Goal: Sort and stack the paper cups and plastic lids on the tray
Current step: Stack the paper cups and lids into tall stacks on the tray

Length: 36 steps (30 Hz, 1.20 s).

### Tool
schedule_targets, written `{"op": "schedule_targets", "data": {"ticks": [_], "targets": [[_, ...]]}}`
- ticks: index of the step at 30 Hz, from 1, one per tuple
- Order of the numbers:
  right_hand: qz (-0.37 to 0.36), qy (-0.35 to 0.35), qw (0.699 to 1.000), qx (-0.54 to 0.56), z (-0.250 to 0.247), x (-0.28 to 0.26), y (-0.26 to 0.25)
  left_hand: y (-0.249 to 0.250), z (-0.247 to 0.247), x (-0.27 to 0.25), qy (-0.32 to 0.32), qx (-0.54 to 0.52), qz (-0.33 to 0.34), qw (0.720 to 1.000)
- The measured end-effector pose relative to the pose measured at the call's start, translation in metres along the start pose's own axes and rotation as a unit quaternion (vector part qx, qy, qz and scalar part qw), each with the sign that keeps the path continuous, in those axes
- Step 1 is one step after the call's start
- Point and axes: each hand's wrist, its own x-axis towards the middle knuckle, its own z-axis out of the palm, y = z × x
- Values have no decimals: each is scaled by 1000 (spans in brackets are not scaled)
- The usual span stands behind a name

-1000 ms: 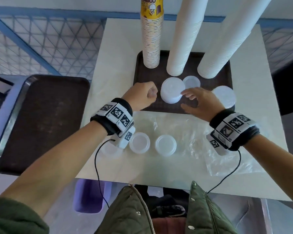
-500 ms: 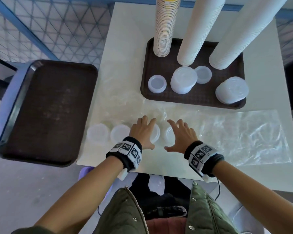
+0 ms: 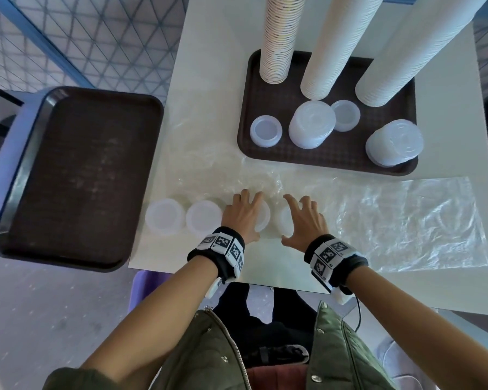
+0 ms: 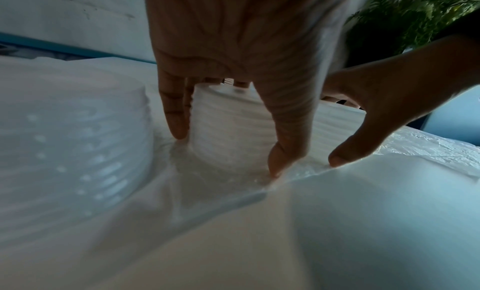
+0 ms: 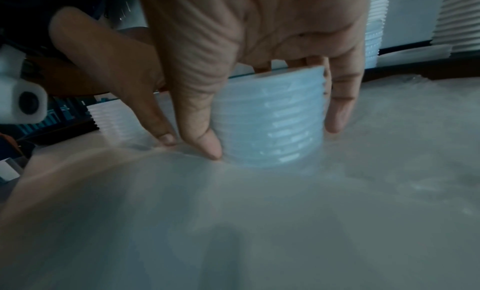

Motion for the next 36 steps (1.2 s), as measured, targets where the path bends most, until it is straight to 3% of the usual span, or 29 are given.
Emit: {"op": "schedule_targets", "data": {"ticks": [18, 29, 36], "targets": [[2, -6, 986, 168, -22, 4, 25, -4, -21, 6, -41, -68, 1, 997], [6, -12, 950, 311, -57, -1, 63, -8, -51, 13, -100, -135, -23, 986], [33, 98, 944, 315, -118, 19, 98, 0, -58, 17, -31, -188, -8, 982]]}}
